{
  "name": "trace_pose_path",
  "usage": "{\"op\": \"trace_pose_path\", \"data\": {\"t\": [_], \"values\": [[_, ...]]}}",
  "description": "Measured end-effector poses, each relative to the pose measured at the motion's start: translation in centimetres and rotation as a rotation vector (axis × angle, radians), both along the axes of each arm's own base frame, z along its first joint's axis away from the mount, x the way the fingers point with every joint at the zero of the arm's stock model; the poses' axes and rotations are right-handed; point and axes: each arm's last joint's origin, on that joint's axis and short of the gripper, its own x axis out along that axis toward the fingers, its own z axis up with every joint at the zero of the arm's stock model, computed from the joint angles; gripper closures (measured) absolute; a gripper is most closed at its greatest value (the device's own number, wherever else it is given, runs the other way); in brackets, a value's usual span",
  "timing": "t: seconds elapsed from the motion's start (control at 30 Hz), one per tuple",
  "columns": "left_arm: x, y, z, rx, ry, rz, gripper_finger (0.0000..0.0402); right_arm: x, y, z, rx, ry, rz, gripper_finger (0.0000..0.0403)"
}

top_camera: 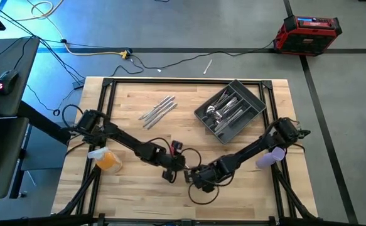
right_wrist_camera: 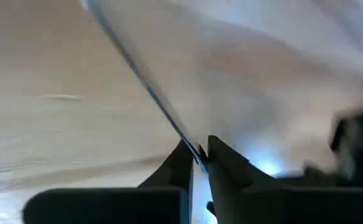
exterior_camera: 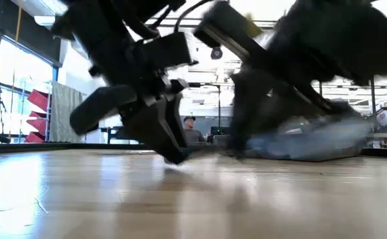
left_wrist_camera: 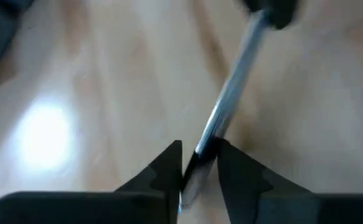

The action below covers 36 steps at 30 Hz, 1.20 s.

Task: Sort silverware
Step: Put the knife in the silverware tray

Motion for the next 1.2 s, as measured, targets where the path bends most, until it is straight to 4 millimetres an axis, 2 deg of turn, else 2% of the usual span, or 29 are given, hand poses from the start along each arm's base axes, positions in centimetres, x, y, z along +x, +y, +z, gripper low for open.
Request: {"op": "trace_pose_path", "data": {"t": [0.17,0.3,0.4,0.53,0.7,0.77,0.87,1.03,1.2], "values": [[-2.2,-0.3,2.3,0.154,0.017,0.132,0.0308,0.6,-0.2,2.2,0.138,-0.027,-0.289,0.0403],[-3.9,-0.5,3.6,0.260,-0.017,0.248,0.0306,0.5,-1.9,4.9,0.117,-0.090,-0.424,0.0403],[-4.4,-0.8,4.2,0.275,-0.064,0.299,0.0305,-0.1,-3.9,6.2,0.048,-0.090,-0.487,0.0403],[-4.5,-1.0,4.4,0.270,-0.080,0.307,0.0305,-1.1,-7.1,9.4,0.066,-0.118,-0.622,0.0403],[-4.6,-1.0,4.1,0.265,-0.086,0.310,0.0305,-3.1,-10.8,11.6,0.083,-0.053,-0.781,0.0403],[-4.5,-0.9,4.1,0.266,-0.084,0.313,0.0305,-3.9,-12.4,11.6,0.129,0.056,-0.869,0.0403],[-4.4,-0.8,4.0,0.264,-0.084,0.316,0.0305,-4.6,-14.5,10.5,0.140,0.210,-0.997,0.0403],[-4.4,-0.8,4.0,0.261,-0.091,0.319,0.0305,-5.3,-17.2,7.8,0.088,0.251,-1.052,0.0403],[-4.3,-0.8,4.0,0.252,-0.099,0.325,0.0305,-7.1,-19.5,5.1,-0.034,0.318,-1.093,0.0403]]}}
